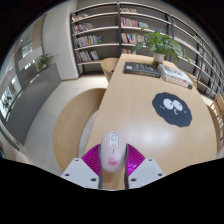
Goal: Arrange mouse
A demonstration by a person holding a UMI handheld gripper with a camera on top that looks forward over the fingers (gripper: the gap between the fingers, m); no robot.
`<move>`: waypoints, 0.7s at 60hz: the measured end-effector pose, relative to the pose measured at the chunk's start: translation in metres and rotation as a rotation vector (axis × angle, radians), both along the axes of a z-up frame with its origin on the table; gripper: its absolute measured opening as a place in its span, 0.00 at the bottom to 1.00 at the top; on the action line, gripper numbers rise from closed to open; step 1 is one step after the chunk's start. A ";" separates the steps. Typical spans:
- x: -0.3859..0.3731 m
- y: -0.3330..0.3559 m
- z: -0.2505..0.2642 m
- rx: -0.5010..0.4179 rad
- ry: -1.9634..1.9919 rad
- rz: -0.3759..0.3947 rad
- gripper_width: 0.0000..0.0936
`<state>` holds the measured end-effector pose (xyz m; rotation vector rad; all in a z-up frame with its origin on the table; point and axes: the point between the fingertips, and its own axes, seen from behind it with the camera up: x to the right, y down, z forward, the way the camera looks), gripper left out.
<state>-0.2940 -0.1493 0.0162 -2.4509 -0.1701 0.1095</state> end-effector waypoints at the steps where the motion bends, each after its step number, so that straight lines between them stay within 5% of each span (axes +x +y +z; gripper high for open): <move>1: 0.001 0.003 0.010 0.014 0.003 0.004 0.31; 15: 0.034 0.126 0.221 0.370 0.020 -0.015 0.31; 24: 0.104 0.209 0.291 0.492 -0.031 -0.061 0.31; 31: 0.173 0.240 0.258 0.468 -0.051 -0.117 0.31; 42: 0.249 0.246 0.109 0.225 -0.040 -0.161 0.31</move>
